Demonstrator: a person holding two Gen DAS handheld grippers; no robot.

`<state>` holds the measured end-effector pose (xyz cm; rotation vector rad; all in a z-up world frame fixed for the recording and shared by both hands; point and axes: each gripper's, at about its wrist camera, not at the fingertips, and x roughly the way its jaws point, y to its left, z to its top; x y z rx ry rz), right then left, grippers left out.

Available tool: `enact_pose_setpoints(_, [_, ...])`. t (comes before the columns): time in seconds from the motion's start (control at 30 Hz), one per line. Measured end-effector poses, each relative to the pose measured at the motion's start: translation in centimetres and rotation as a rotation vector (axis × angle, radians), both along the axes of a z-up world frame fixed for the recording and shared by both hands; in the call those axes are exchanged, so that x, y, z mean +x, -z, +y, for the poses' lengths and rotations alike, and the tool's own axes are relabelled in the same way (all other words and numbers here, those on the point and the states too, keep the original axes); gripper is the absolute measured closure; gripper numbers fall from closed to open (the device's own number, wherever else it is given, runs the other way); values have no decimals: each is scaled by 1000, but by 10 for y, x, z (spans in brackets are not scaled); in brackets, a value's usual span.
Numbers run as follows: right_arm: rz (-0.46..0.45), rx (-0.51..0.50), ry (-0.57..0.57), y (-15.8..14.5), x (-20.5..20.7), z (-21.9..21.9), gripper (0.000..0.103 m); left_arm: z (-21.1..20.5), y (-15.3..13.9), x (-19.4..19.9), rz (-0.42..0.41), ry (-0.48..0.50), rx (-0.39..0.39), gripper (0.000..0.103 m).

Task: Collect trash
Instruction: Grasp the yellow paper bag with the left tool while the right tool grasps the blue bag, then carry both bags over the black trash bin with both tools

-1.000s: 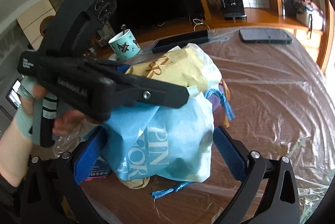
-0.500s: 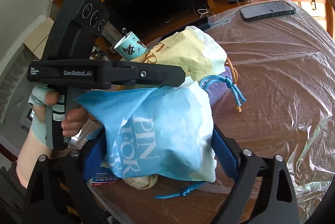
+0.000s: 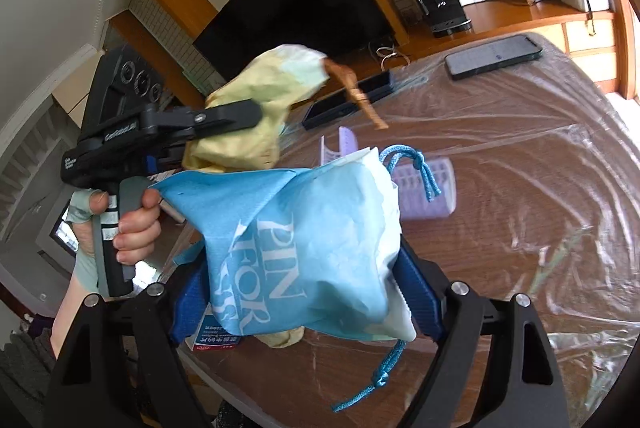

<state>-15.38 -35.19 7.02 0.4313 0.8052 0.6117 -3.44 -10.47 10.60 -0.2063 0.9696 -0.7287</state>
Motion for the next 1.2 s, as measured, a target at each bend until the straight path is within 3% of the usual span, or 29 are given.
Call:
enact_pose_setpoints(0.13, [-16,-45,40,-3,-5,-7,22,15,-3,-25,-69,-73,39,46])
enact_pose_setpoints(0.57, [-102,-55,2,-37,-34,-2,22,64,-19,-117,-219,-235,22,46])
enact_pose_setpoints(0.83, [-154,-86,-52,-53,-74,13,22,79,-16,-174,-262,-249,46,45])
enact_pose_setpoints(1.2, [-173,-105,-131,-52,-125,24,22,84,7,-238,-249,-227,98,45])
